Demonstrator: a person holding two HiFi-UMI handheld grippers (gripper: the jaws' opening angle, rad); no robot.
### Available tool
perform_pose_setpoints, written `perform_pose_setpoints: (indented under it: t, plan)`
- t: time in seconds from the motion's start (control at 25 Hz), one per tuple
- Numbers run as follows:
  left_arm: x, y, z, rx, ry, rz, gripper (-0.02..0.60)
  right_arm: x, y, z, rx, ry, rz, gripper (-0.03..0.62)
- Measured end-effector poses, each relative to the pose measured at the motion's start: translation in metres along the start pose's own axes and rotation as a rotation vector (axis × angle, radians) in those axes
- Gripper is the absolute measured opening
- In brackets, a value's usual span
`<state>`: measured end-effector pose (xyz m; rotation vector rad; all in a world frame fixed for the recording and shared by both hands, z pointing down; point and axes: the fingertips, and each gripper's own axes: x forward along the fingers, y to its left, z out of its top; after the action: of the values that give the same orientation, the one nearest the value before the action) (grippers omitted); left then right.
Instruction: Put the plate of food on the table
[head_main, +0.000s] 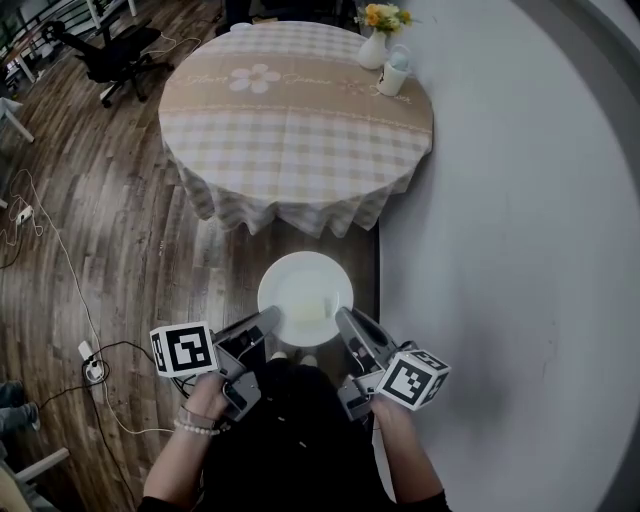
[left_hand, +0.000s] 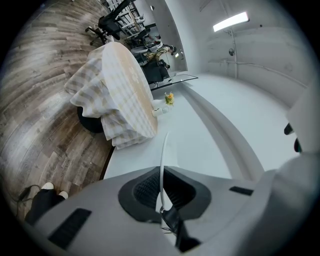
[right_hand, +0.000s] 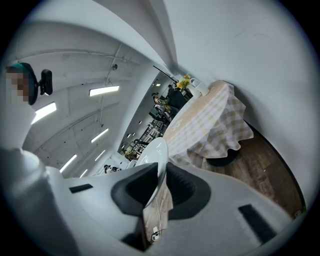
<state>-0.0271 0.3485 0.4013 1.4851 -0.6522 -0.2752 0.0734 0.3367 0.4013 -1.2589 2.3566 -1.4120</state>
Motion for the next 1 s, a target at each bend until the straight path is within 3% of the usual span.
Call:
perform_pose_setpoints:
  t: [0.16,0.32,0.52,1.0]
  plan:
    - [-0.006,0.002,0.003,0.002,0.017,-0.002,0.006,0.003,0.003,-0.005,0.013,-0.010,0.000,0.025]
    - [-0.010,0.008,0.012,0.101,0.025,0.000,0.006,0.009,0.008,-0.007,0.014,-0.005,0.003,0.026]
    - [-0.007,0.005,0.016,0.001,-0.001,0.000,0.006,0.017,0.006,-0.001,0.009,0.006,0.004,0.025]
    - [0.050,-0.005,0.067,-0.030,-0.064,0.006,0.006,0.065,-0.026,0.062,0.007,0.067,0.039,0.025]
